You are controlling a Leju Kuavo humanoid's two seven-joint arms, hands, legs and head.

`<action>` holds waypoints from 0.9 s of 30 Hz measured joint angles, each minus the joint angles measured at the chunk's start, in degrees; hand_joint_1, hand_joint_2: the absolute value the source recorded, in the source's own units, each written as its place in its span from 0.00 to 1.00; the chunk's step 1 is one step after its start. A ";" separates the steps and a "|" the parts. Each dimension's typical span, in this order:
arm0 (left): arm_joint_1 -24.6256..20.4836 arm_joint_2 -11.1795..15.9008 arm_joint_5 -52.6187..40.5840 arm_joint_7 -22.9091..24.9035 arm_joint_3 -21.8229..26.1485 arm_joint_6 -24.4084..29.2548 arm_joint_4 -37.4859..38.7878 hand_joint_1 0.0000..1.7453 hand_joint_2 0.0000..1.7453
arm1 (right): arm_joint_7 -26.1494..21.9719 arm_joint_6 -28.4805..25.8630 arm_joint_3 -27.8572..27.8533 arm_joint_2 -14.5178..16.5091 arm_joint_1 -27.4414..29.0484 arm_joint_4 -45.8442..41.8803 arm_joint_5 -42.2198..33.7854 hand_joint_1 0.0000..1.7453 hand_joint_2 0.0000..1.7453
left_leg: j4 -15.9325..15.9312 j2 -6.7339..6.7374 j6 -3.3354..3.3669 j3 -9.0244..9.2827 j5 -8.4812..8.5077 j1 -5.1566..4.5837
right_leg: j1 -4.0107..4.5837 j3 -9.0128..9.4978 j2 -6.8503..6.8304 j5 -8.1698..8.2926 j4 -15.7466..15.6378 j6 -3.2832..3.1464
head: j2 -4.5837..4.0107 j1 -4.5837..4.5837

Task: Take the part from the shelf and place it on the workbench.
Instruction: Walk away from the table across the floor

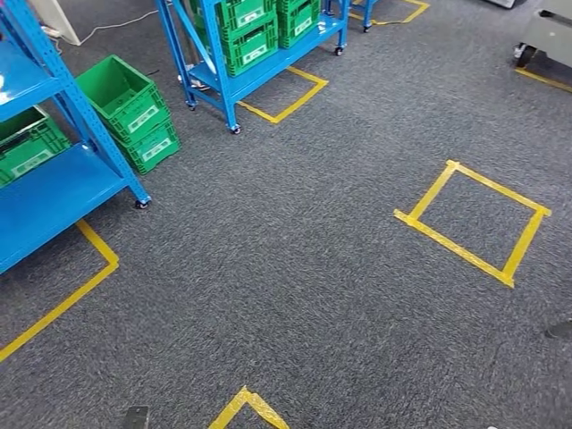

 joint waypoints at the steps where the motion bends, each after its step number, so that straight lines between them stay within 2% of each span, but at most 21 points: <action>1: -0.02 -0.02 -0.22 -0.03 -0.06 0.04 0.00 0.00 0.00 | 0.01 0.00 -0.03 0.00 0.04 0.00 0.01 0.00 0.00 | 1.67 0.23 -0.06 -1.87 -2.35 0.01 | 0.07 0.32 -0.74 -0.48 -0.07 -0.16 | 0.00 -0.01; 2: 0.05 -0.02 -0.38 -0.05 -0.14 0.09 0.00 0.00 0.00 | 0.00 0.00 -0.05 0.00 0.05 0.00 0.01 0.00 0.00 | 2.20 0.25 -0.05 -3.17 -3.74 0.01 | 0.12 0.65 -1.39 -0.92 -0.08 -0.29 | 0.00 -0.02; 3: 0.14 -0.02 -0.54 -0.07 -0.22 0.15 0.00 0.00 0.00 | 0.00 0.00 -0.07 0.00 0.04 0.00 0.01 0.00 0.00 | 1.36 0.32 -0.01 -3.74 -3.32 0.01 | 0.16 1.02 -1.98 -1.30 -0.08 -0.38 | 0.00 -0.03; 4: 0.20 -0.01 -0.68 -0.09 -0.30 0.21 0.00 0.00 0.00 | -0.01 0.00 -0.08 0.00 0.03 0.00 0.01 0.00 0.00 | -0.82 0.60 0.05 -3.61 -1.09 0.01 | 0.19 1.45 -2.55 -1.62 -0.08 -0.42 | 0.00 -0.04; 6: 0.16 -0.03 -0.95 -0.14 -0.40 0.35 0.00 0.00 0.00 | -0.02 0.00 -0.09 0.00 0.02 0.00 0.01 0.00 0.00 | -6.79 2.92 0.23 -2.43 5.05 -0.06 | 0.29 2.26 -3.66 -2.10 -0.06 -0.26 | 0.00 0.03; 7: 0.04 -0.05 -1.08 -0.16 -0.45 0.40 0.00 0.00 0.00 | -0.03 0.00 -0.10 0.00 0.02 0.00 0.01 0.00 0.00 | -8.87 4.08 0.33 -2.05 6.93 -0.15 | 0.37 2.53 -4.15 -2.18 -0.09 -0.03 | 0.00 0.02; 8: -0.08 -0.09 -1.19 -0.19 -0.52 0.46 0.00 0.00 0.00 | -0.04 0.00 -0.12 0.00 0.05 0.00 0.01 0.00 0.00 | -9.93 4.80 0.53 -1.99 8.12 -0.26 | 0.42 2.77 -4.66 -2.18 -0.17 0.25 | 0.00 0.09; 9: -0.16 -0.12 -1.26 -0.20 -0.62 0.50 0.01 0.00 0.00 | -0.04 0.00 -0.16 0.00 0.07 -0.01 0.01 0.00 0.00 | -10.04 4.61 0.79 -2.17 8.46 -0.36 | 0.43 3.05 -5.23 -2.10 -0.35 0.58 | 0.00 0.11; 11: -0.17 -0.19 -1.43 -0.22 -0.78 0.58 0.02 0.00 0.00 | -0.04 -0.01 -0.28 0.00 0.13 -0.02 0.01 0.00 0.00 | -10.31 3.18 1.55 -2.34 9.69 -0.35 | 0.30 3.43 -5.88 -2.29 -0.56 1.28 | 0.00 0.20; 13: -0.17 -0.18 -1.68 -0.23 -0.85 0.75 0.03 0.00 0.00 | -0.06 -0.02 -0.39 0.00 0.06 -0.02 0.02 0.00 0.00 | -10.62 1.86 2.33 -2.66 10.59 -0.08 | 0.16 2.81 -3.87 -5.25 2.07 1.81 | 0.00 0.30; 15: -0.26 -0.19 -1.87 -0.25 -0.91 0.92 0.03 0.00 0.00 | -0.07 -0.02 -0.47 -0.01 0.10 -0.02 0.03 0.00 0.00 | -10.63 0.47 2.78 -3.32 11.30 0.00 | 0.18 0.83 -0.99 -10.50 9.06 2.01 | 0.00 0.43; 16: -0.27 -0.25 -1.93 -0.25 -0.93 0.96 0.04 0.00 0.00 | -0.07 -0.02 -0.50 -0.01 0.12 -0.02 0.03 0.00 0.00 | -10.62 -0.27 2.86 -3.73 11.65 -0.07 | 0.29 -0.02 -0.31 -12.49 12.56 1.98 | 0.00 0.49; 17: -0.24 -0.32 -2.01 -0.26 -0.95 0.96 0.04 0.00 0.00 | -0.07 -0.02 -0.53 -0.01 0.12 -0.02 0.03 0.00 0.00 | -10.60 -1.07 2.86 -4.16 12.02 -0.15 | 0.43 -0.19 0.02 -13.46 14.60 1.83 | 0.00 0.49; 18: -0.19 -0.38 -2.11 -0.26 -0.96 0.97 0.04 0.00 0.00 | -0.06 -0.02 -0.55 -0.01 0.10 -0.02 0.03 0.00 0.00 | -10.59 -1.89 2.81 -4.58 12.40 -0.23 | 0.57 0.68 0.21 -13.31 14.43 1.59 | 0.00 0.48; 20: -0.17 -0.42 -2.32 -0.26 -0.96 0.98 0.04 0.00 0.00 | -0.07 -0.02 -0.57 -0.01 0.01 -0.04 0.05 0.00 0.00 | -10.56 -3.64 2.58 -5.39 13.19 -0.29 | 0.77 5.59 1.47 -11.05 7.94 0.80 | 0.00 0.47; 22: -0.21 -0.48 -2.45 -0.28 -0.97 1.02 0.04 0.00 0.00 | -0.09 -0.02 -0.59 -0.02 -0.16 -0.13 0.08 0.00 0.00 | -10.58 -5.13 2.09 -5.96 13.96 -0.21 | 0.92 10.62 4.53 -9.58 0.50 0.23 | 0.00 0.44; 23: -0.23 -0.51 -2.51 -0.29 -0.97 1.05 0.04 0.00 0.00 | -0.10 -0.02 -0.60 -0.02 -0.24 -0.17 0.10 0.00 0.00 | -10.59 -5.75 1.76 -6.15 14.33 -0.11 | 1.06 11.88 5.68 -9.34 -1.45 0.09 | 0.00 0.46; 24: -0.21 -0.55 -2.56 -0.30 -0.98 1.08 0.04 0.00 0.00 | -0.09 -0.02 -0.60 -0.01 -0.31 -0.21 0.12 0.00 0.00 | -10.66 -6.30 1.36 -6.30 14.71 0.02 | 1.23 12.04 6.04 -9.27 -1.91 0.04 | 0.00 0.45; 25: -0.17 -0.56 -2.60 -0.31 -0.99 1.10 0.04 0.00 0.00 | -0.09 -0.02 -0.62 0.00 -0.33 -0.21 0.15 0.00 0.00 | -10.77 -6.97 0.93 -6.51 15.13 0.10 | 1.37 11.91 5.52 -8.79 -2.00 -0.17 | 0.00 0.51; 26: -0.09 -0.51 -2.63 -0.32 -0.98 1.12 0.04 0.00 0.00 | -0.09 -0.02 -0.63 0.05 -0.38 -0.22 0.16 0.00 0.00 | -10.74 -6.97 0.60 -6.77 15.25 0.15 | 1.34 11.66 4.71 -8.47 -2.22 -0.47 | 0.00 0.52; 27: -0.01 -0.53 -2.63 -0.32 -0.99 1.14 0.04 0.00 0.00 | -0.08 -0.02 -0.66 0.08 -0.42 -0.24 0.17 0.00 0.00 | -10.31 -5.96 0.30 -7.17 14.53 0.10 | 1.24 11.29 3.87 -8.01 -2.44 -0.88 | 0.00 0.43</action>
